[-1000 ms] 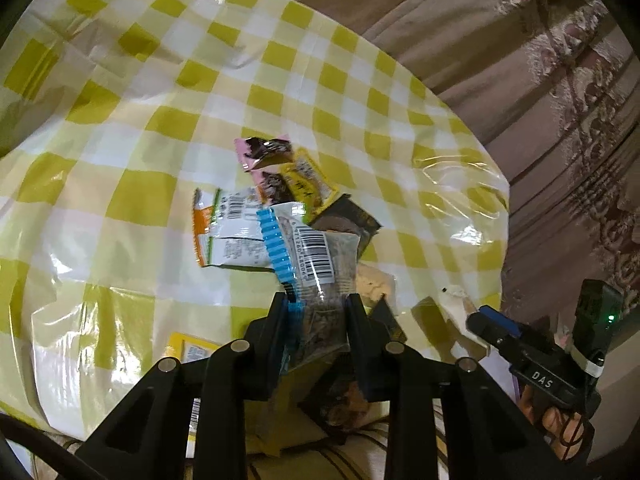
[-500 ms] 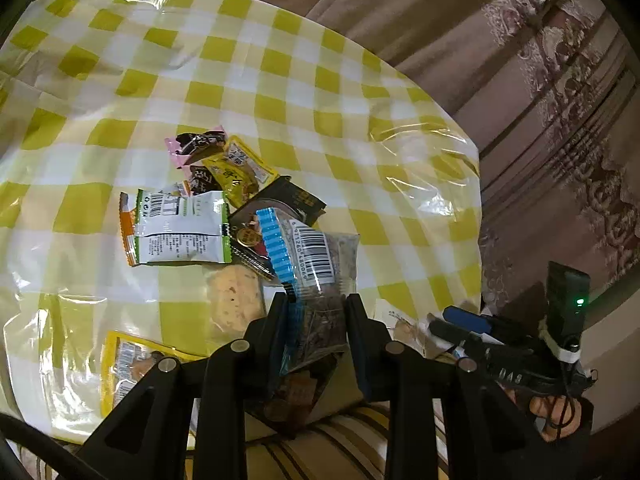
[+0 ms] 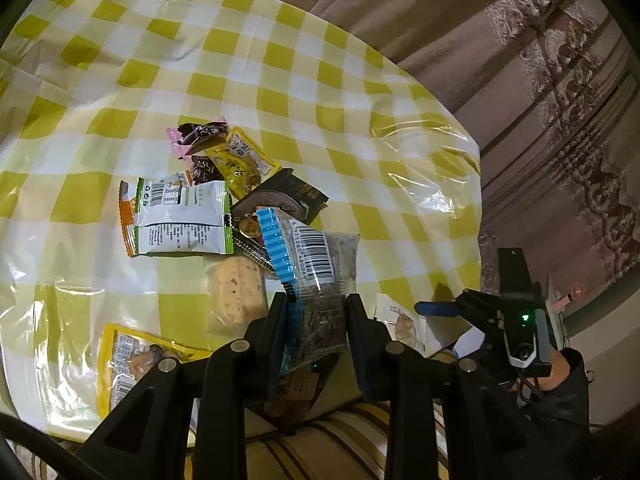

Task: Organize snacks
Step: 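Grasp the white cookie packet with the right tool while the left tool holds the blue-edged bag, then carry both packets into the white box and open both tools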

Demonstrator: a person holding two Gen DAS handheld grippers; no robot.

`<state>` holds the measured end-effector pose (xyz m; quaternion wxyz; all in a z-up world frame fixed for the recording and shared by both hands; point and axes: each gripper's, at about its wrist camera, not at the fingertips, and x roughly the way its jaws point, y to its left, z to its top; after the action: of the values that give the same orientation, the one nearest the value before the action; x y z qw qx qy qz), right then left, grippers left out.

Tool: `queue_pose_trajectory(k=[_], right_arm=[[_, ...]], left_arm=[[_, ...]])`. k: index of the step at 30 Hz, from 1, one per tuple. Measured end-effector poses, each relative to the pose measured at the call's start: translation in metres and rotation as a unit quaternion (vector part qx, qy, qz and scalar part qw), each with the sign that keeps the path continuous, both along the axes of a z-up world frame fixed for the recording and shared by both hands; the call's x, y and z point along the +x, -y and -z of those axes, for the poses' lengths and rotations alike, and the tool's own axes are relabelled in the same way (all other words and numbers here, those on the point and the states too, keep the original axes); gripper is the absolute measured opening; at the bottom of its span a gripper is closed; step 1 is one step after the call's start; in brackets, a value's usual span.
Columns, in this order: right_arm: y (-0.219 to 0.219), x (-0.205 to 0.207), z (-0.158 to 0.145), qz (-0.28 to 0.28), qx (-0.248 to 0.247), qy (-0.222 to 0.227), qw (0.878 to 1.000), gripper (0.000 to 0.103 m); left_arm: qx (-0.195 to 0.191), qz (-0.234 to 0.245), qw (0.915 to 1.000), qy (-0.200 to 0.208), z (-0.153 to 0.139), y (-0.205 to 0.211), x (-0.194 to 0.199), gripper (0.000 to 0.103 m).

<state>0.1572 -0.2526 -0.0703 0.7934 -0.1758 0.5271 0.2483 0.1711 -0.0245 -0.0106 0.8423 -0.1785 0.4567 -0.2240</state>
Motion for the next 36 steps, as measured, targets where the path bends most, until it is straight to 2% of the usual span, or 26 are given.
queue_pose_trajectory(k=[3,5,11,18,25,31,36], right_arm=[[-0.004,-0.002,0.0,-0.016,-0.01,0.007,1.0,0.081],[-0.005,-0.006,-0.003,-0.019,-0.006,0.013,1.0,0.068],[0.001,-0.014,-0.006,-0.006,-0.001,0.02,1.0,0.062],[0.016,-0.022,-0.007,0.034,0.02,0.022,0.999,0.059],[0.042,-0.032,-0.023,0.085,0.05,0.034,0.995,0.058],[0.073,-0.046,-0.031,0.13,0.072,0.043,0.988,0.058],[0.11,-0.057,-0.037,0.173,0.084,0.056,0.98,0.058]], left_arm=[[0.0,0.0,1.0,0.001,0.0,0.0,0.0,0.03],[0.0,-0.001,1.0,0.0,0.0,0.0,0.0,0.03],[0.0,-0.002,1.0,0.003,-0.002,0.0,-0.002,0.03],[0.001,0.001,1.0,0.003,-0.002,0.002,-0.002,0.03],[-0.004,0.017,0.9998,0.004,-0.005,0.012,-0.002,0.03],[-0.009,0.051,0.9987,0.004,-0.011,0.039,-0.002,0.03],[-0.001,0.094,0.9956,0.008,-0.018,0.079,-0.002,0.03]])
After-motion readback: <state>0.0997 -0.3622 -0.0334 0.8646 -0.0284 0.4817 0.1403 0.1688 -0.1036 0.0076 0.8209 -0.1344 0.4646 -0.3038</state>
